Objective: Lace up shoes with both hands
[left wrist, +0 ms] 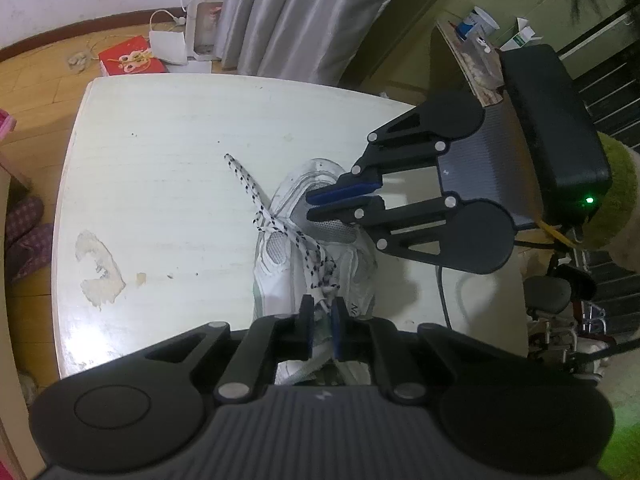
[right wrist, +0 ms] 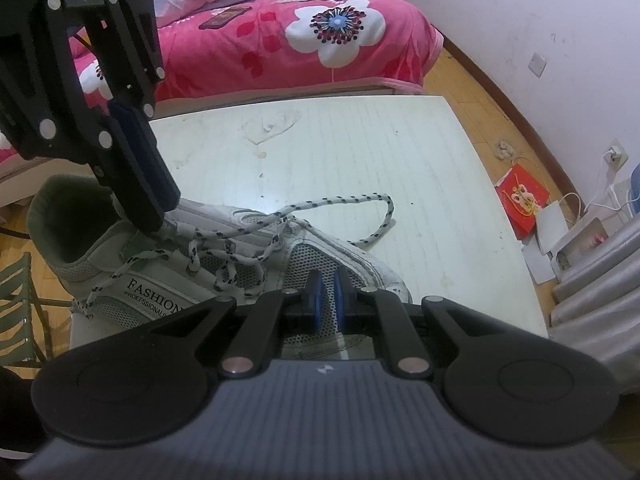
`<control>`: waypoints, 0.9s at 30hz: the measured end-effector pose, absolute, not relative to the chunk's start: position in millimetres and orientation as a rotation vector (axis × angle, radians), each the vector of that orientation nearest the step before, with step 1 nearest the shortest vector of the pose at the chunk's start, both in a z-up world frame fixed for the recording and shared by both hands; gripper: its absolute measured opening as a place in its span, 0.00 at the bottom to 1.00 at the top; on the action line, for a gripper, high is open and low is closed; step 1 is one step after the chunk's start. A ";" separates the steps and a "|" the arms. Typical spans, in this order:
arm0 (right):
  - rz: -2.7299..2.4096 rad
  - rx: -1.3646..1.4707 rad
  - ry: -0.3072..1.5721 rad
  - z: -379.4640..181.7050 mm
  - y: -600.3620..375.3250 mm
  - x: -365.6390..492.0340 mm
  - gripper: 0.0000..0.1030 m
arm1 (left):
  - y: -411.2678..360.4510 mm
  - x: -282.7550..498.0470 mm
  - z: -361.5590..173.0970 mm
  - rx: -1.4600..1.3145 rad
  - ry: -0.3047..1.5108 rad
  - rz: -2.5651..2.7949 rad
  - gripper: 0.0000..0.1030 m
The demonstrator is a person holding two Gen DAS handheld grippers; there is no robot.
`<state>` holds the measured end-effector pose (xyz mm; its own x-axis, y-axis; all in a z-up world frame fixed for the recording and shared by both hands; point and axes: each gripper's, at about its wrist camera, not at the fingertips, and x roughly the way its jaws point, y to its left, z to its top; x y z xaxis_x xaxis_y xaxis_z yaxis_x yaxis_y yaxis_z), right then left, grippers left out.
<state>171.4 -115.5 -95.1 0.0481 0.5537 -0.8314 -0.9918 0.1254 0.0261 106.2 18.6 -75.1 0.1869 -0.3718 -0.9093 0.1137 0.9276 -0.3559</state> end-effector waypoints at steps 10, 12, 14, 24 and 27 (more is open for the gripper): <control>1.331 -0.668 0.823 -95.6 -116.2 172.4 0.06 | 31.5 105.1 -67.7 -0.281 1.316 -0.288 0.02; 1.331 -0.665 0.826 -95.5 -115.9 172.9 0.06 | 33.3 104.8 -66.8 -0.287 1.317 -0.286 0.02; 1.330 -0.667 0.830 -95.3 -115.2 172.9 0.06 | 34.5 104.5 -65.7 -0.296 1.317 -0.281 0.01; 1.318 -0.697 0.834 -96.6 -110.6 170.6 0.06 | 44.5 95.3 -46.1 -0.270 1.284 -0.246 0.00; 1.314 -0.687 0.840 -96.6 -110.9 170.6 0.06 | 32.1 93.3 -45.0 -0.174 1.275 -0.312 0.05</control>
<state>170.6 -110.9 -96.6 0.0517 0.5393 -0.8405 -0.9893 0.1426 0.0307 93.3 32.1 -45.0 0.2577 -0.3240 -0.9103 0.1326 0.9451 -0.2988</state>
